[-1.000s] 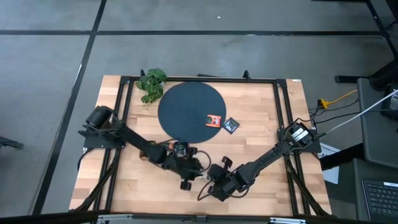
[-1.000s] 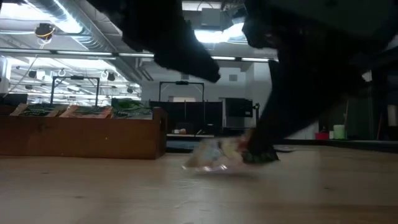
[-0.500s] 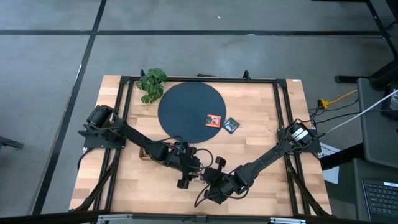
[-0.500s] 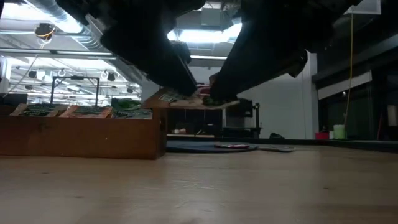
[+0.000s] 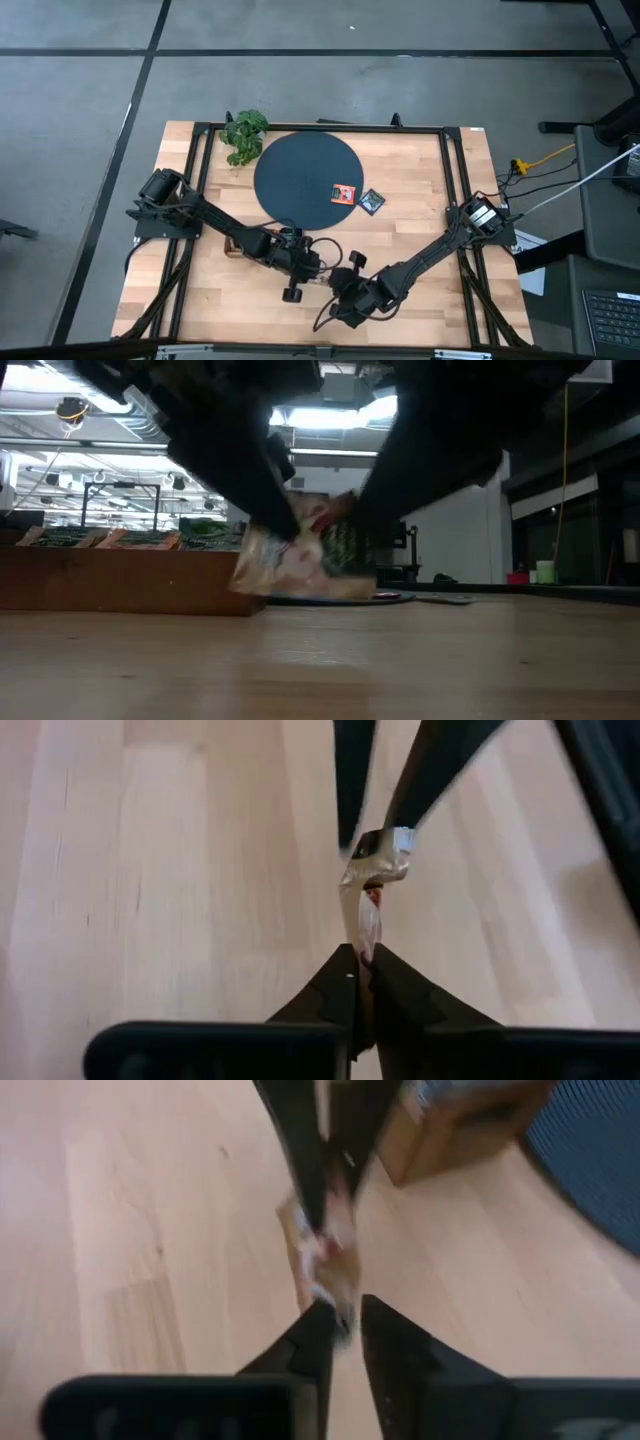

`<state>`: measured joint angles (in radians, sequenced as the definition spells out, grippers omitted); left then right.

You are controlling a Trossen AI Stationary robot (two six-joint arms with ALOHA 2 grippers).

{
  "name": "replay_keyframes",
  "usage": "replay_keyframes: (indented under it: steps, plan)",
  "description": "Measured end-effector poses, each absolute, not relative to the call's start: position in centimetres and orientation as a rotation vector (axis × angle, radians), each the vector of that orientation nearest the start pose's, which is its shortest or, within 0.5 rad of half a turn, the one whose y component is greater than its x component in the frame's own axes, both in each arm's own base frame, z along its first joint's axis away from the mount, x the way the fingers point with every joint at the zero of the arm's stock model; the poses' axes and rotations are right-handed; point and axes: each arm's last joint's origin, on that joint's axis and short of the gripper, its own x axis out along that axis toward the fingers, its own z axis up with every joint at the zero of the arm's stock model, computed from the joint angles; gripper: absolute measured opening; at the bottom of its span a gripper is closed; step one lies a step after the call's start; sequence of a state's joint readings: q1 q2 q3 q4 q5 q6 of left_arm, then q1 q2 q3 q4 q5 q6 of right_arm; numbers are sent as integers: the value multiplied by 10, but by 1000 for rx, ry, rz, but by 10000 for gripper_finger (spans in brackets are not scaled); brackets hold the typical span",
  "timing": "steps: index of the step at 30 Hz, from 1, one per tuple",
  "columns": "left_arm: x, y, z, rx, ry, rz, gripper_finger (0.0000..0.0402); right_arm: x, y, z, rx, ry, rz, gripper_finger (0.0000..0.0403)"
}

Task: Pick & Place Tea
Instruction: Put the brown tea bag into the left section of the wooden organizer

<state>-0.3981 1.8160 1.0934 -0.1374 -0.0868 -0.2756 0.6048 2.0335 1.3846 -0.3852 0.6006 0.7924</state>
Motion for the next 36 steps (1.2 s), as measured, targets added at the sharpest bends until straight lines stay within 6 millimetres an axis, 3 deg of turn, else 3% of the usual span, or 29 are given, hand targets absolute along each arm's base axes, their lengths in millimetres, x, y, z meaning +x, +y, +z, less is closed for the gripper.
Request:
replay_keyframes:
  steps: [10,14,19,26,36]
  plan:
    - [318,-162,163,31,812,-64,9,338,235,158,212,790,-361,145]
    - [300,-165,170,-27,669,-75,9,331,243,159,214,751,-376,163]
    - [268,-153,175,-159,374,-66,9,332,246,163,212,651,-420,170]
    - [232,-133,176,-318,-26,-77,14,348,245,174,162,475,-425,171]
    - [231,-134,191,-204,-171,-66,12,385,230,205,108,236,-356,171]
